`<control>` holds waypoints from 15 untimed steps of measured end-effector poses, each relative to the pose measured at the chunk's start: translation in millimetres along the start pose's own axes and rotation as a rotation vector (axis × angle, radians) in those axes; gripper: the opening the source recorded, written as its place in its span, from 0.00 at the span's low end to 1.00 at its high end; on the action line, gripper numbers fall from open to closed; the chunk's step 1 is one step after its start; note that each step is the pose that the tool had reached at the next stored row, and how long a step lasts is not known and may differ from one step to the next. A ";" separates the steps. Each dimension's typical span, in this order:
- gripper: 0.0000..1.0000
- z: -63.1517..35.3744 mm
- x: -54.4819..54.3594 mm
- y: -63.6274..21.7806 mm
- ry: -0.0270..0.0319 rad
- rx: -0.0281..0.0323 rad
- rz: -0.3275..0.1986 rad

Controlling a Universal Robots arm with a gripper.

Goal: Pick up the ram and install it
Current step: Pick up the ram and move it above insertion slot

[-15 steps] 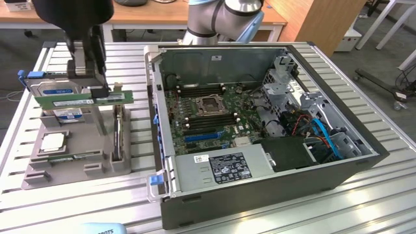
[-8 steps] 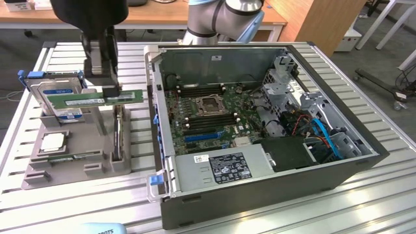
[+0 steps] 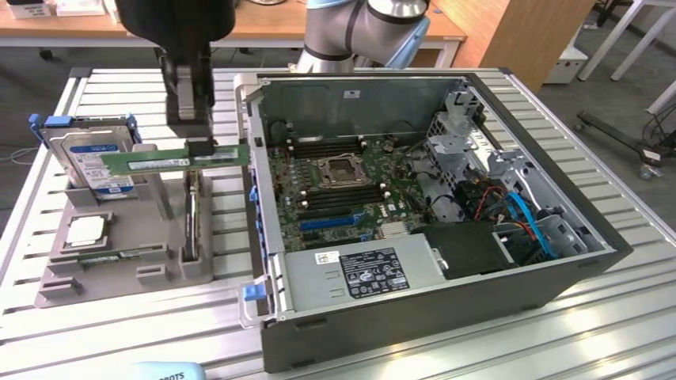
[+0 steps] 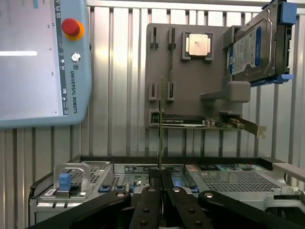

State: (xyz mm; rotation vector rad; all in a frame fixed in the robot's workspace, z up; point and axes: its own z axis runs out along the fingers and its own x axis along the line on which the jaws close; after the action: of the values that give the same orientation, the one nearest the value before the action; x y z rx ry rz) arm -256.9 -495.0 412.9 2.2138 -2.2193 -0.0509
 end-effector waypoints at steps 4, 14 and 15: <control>0.11 -0.3 0.0 -9.2 0.0001 -0.0001 0.000; 0.11 -0.9 -0.1 -33.0 0.0000 0.0000 0.000; 0.11 -1.0 -0.1 -35.4 0.0000 -0.0001 0.000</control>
State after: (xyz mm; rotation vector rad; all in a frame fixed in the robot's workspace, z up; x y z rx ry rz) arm -221.6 -495.1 413.0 2.2137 -2.2193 -0.0510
